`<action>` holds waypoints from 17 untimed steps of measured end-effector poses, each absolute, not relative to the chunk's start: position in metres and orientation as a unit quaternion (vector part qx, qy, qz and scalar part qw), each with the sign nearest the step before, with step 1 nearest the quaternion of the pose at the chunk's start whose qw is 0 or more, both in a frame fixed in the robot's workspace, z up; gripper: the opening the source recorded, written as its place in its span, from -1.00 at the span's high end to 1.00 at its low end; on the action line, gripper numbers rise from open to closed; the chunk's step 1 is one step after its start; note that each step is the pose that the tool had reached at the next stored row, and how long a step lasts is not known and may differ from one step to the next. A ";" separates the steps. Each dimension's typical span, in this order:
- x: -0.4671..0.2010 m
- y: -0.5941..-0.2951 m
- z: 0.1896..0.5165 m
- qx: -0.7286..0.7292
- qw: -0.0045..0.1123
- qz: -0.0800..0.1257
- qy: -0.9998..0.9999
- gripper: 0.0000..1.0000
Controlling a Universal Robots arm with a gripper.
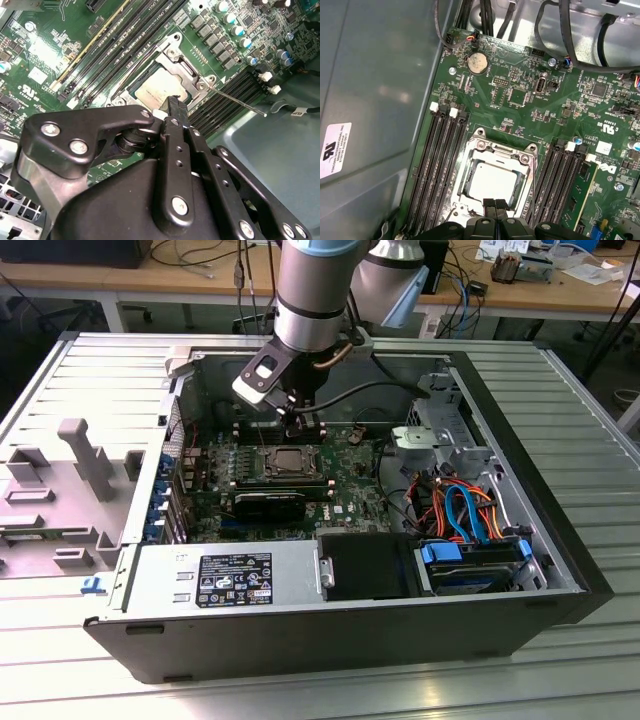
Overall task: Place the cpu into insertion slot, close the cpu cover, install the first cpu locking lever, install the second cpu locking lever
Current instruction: 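Install the first cpu locking lever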
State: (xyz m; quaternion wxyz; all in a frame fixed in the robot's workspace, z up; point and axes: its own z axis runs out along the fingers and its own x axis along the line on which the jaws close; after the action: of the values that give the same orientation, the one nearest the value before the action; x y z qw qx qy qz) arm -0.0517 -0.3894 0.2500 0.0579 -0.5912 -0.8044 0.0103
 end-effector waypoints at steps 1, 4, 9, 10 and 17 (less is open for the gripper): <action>-0.052 -0.389 0.250 -0.590 0.058 0.010 -0.805 0.79; -0.052 -0.389 0.250 -0.587 0.058 0.011 -0.807 0.79; -0.052 -0.389 0.250 -0.583 0.058 0.011 -0.811 0.79; -0.052 -0.389 0.250 -0.582 0.058 0.011 -0.811 0.79; -0.052 -0.389 0.250 -0.576 0.058 0.011 -0.816 0.79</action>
State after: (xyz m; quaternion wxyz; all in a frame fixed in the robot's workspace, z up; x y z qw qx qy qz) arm -0.0517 -0.3894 0.2500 0.0577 -0.5755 -0.8157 0.0114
